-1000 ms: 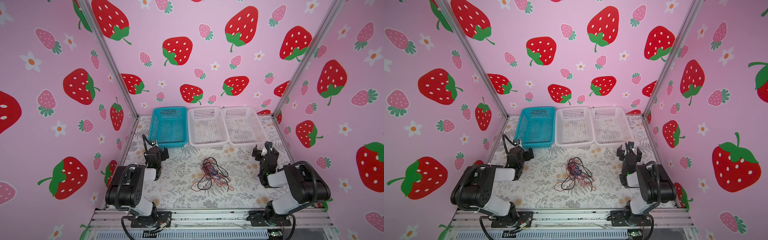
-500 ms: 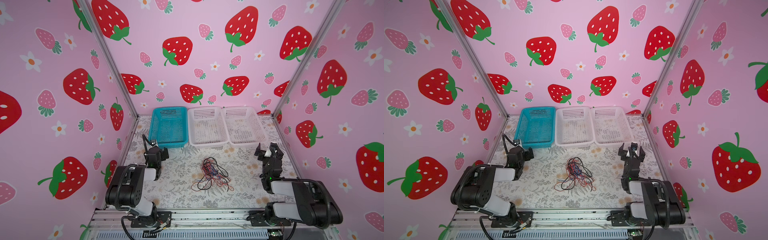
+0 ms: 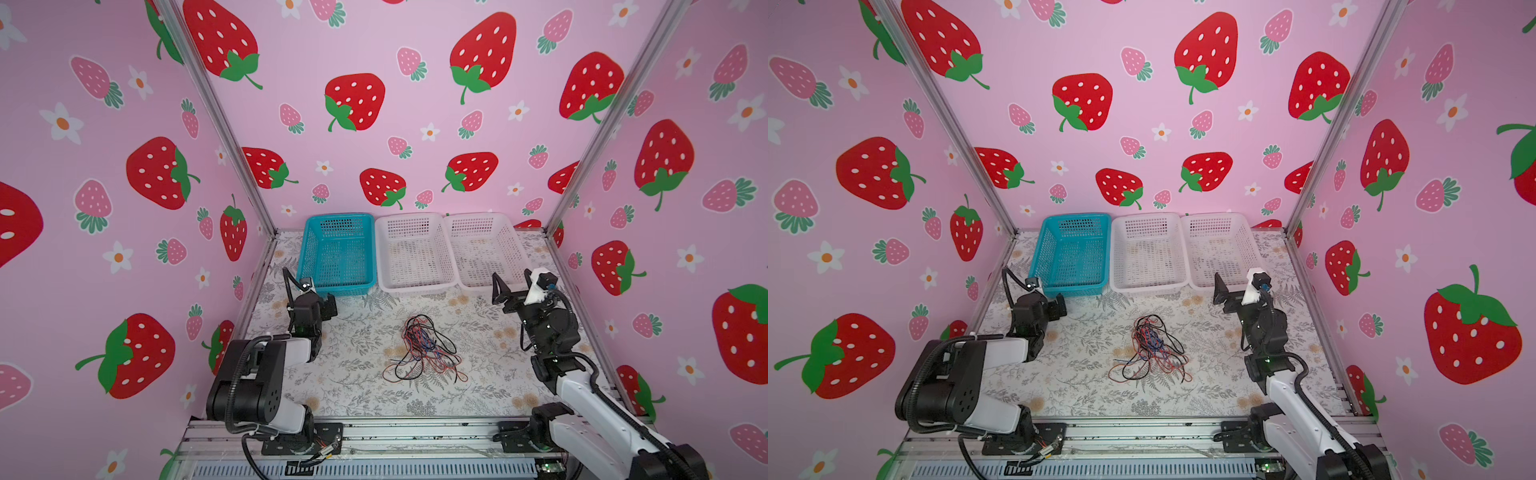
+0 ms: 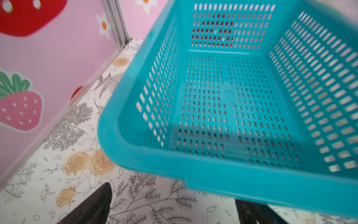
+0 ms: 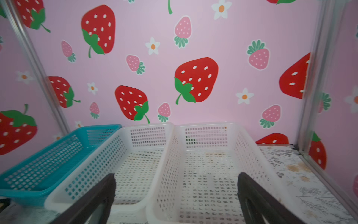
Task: Untangle the cables
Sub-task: 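Reach both grippers toward the tangled red, black and blue cable bundle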
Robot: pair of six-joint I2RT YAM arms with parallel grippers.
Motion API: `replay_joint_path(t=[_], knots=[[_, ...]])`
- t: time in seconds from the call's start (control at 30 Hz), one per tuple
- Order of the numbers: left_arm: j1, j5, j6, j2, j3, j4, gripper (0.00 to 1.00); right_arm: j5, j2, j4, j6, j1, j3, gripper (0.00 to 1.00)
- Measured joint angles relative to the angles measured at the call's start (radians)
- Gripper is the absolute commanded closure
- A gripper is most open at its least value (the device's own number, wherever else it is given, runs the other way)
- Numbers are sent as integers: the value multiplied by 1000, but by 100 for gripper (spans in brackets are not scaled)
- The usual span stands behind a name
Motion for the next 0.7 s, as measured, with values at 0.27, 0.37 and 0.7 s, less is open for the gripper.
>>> replay_joint_path(t=[0.27,0.37,0.7], knots=[[-17,38,-16,-268,2,-160,1,-170,10,-75,218,42,-2,1],[-39,51,-47,-391,0,-227,1,-179,37,-136,217,111,34,1],[-100,100,-282,-774,66,-616,1,-193,230,-515,108,340,280,13]])
